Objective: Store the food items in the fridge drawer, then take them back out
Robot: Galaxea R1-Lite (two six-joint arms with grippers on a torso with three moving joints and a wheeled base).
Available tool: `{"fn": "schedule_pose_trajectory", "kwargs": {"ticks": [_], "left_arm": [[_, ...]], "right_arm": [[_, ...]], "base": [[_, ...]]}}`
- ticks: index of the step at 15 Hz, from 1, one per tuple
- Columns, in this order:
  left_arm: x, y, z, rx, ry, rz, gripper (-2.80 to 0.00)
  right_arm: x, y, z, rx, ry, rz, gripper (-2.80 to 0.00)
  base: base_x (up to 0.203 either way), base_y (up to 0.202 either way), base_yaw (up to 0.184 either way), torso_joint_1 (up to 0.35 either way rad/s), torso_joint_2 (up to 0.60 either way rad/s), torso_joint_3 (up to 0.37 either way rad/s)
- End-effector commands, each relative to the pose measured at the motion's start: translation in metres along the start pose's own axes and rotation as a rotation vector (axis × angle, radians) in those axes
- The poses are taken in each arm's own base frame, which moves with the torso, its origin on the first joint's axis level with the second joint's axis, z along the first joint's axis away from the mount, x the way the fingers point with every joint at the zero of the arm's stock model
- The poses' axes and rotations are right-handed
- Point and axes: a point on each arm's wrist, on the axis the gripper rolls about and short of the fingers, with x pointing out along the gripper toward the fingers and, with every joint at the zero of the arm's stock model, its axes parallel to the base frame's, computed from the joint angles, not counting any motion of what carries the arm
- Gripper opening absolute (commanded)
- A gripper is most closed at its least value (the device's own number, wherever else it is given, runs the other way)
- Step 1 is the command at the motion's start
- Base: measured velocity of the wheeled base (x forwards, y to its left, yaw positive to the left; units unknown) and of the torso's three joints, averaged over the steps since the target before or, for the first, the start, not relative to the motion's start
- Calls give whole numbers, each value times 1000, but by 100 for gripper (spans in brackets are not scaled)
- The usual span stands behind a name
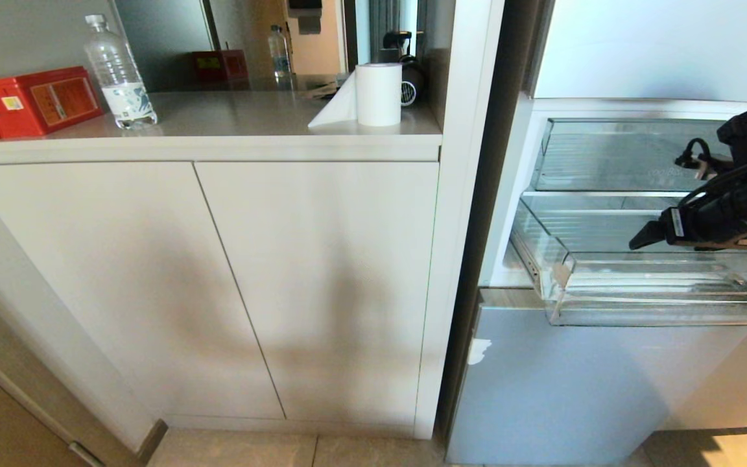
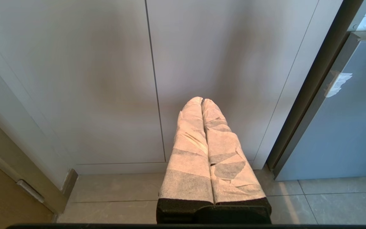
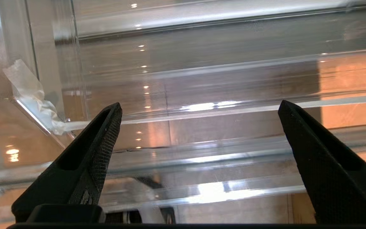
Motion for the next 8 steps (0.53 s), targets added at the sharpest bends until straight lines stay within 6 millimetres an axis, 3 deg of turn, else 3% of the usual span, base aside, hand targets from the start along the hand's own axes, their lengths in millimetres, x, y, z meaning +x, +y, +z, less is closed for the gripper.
{"fn": "schedule_pose_trajectory", "kwargs": {"ticks": [1,8], "left_arm": [[0,0,0,0,1,1,-280],[0,0,0,0,1,1,-280]], "right_arm": [[-11,-3,-5,5,4,-2,0],[-40,-6,-25,0,18,-2,0]], "base": [[0,0,0,0,0,0],[0,0,0,0,0,0]]}}
